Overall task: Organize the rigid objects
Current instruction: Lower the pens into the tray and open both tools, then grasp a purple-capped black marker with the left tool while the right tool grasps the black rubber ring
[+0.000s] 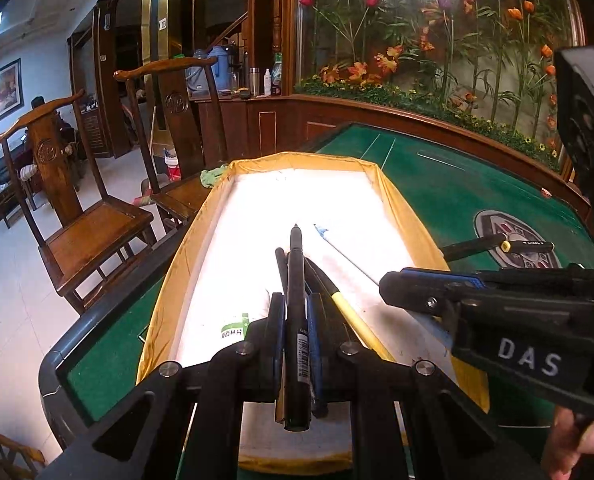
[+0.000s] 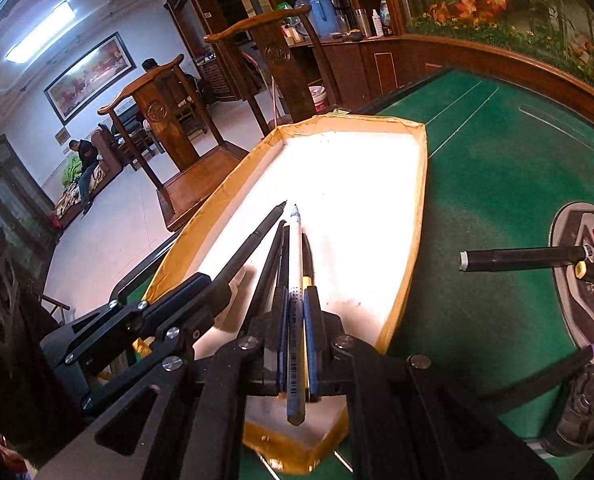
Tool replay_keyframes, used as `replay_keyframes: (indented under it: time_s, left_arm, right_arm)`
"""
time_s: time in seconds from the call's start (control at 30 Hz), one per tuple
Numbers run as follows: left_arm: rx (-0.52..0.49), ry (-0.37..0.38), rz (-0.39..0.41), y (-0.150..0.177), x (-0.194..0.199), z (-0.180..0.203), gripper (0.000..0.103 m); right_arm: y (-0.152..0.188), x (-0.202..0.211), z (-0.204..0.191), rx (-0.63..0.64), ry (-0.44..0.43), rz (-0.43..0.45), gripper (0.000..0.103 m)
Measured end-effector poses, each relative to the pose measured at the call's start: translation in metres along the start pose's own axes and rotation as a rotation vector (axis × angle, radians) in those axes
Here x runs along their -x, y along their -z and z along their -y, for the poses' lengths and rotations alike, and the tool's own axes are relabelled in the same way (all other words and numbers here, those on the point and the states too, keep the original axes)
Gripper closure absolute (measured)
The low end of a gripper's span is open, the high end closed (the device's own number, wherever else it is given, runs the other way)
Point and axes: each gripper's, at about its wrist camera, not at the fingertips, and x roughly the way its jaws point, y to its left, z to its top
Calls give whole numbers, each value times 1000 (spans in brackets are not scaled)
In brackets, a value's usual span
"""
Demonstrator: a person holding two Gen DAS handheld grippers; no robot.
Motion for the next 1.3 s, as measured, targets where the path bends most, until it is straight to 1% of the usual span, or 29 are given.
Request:
replay_keyframes:
  time_s: [0.1,0.2,0.37,0.5,0.63,0.7,0.73,0.8,0.87,0.9,0.97,1.03,1.1,1.13,1.17,1.23,1.3]
  left_arm:
    - [18,10,-11,-3,-4,-4,93]
    - [30,11,-30,-7,-10,-8,93]
    - [99,62,-88,-8,-23,-17,93]
    - [107,65,-107,-8,-28,-17,93]
    - [117,71,-110,-8,-28,-17,92]
    - [128,76,-108,-8,-27,-18,91]
    - [130,72,-106,-8,-27,-19,88]
    - [134,59,-99,-7,-25,-20,82]
    - [150,45,-89,-6,-22,-22,68]
    - [162,37,-81,-5,-20,-24,64]
    - [191,34,-76,-3,-16,-28,53]
    - [217,55,-77,-1,-11,-31,52]
    - [223,62,-75,0,-6,-30,52]
    - [220,64,-71,1,-2,-28,50]
    - [216,68,-68,1,1,-26,44]
    - [205,75,-56,1,8,-20,37]
    - [185,83,-45,2,13,-12,36]
  right_arm:
    - [-2,-9,1,-9,26,-5,96]
    - [-3,-17,3,-22,23,-23,96]
    - [-3,-20,-3,-9,43,-24,96]
    - [-1,-24,0,-12,39,-35,96]
    - [-2,-21,-3,-4,24,-31,95]
    - [-2,-20,-4,3,13,-34,91]
    - [-1,-20,-4,4,13,-32,89]
    - [0,-18,-4,0,11,-31,88]
    - [0,-16,-3,0,8,-31,88]
    - [0,-13,-3,-1,6,-28,88]
    - [1,-7,-4,0,1,-21,88]
    - [1,0,-4,3,-6,-7,87]
    - [1,7,-4,4,-3,5,82]
    - [3,13,-3,2,1,17,77]
    - [4,17,-1,-1,1,27,69]
    - [7,28,2,-12,5,54,59]
    - [9,38,6,-15,9,72,58]
